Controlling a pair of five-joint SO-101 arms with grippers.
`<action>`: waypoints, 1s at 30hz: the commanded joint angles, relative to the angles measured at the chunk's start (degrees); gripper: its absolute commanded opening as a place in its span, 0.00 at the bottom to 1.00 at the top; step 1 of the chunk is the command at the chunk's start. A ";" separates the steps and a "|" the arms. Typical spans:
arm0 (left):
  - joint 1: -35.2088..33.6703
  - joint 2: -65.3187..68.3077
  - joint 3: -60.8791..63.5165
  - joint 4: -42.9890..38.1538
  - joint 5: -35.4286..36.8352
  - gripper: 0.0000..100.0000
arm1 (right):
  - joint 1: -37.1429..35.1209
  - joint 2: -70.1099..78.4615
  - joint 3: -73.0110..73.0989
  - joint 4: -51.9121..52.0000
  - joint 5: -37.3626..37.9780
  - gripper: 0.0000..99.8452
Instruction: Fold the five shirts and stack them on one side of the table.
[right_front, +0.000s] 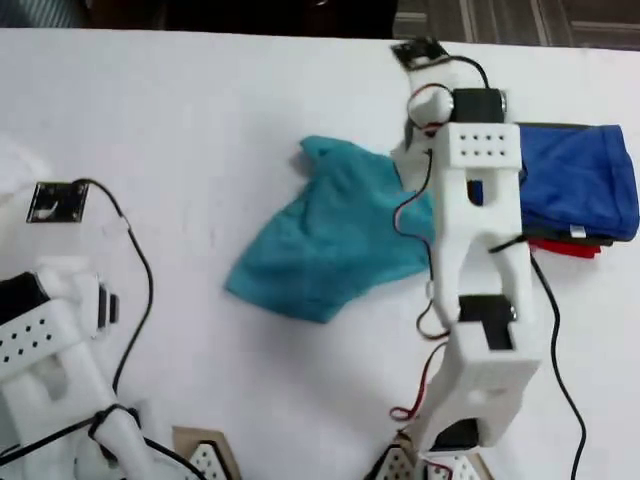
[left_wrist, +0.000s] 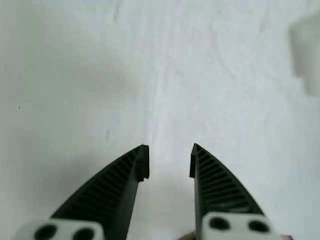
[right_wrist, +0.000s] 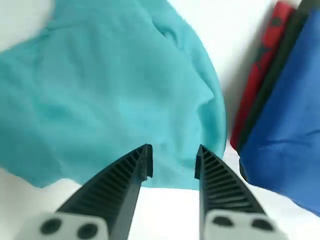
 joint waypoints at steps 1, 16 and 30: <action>-0.79 -0.88 -0.13 -0.35 0.53 0.15 | -5.85 -7.34 1.14 1.63 -1.67 0.14; -19.16 -0.88 -0.13 -0.79 -7.47 0.15 | -38.81 -9.63 28.22 -15.08 -6.33 0.14; -22.59 -0.88 -0.22 -1.76 -10.99 0.15 | -46.55 -9.45 39.65 -36.26 -11.25 0.14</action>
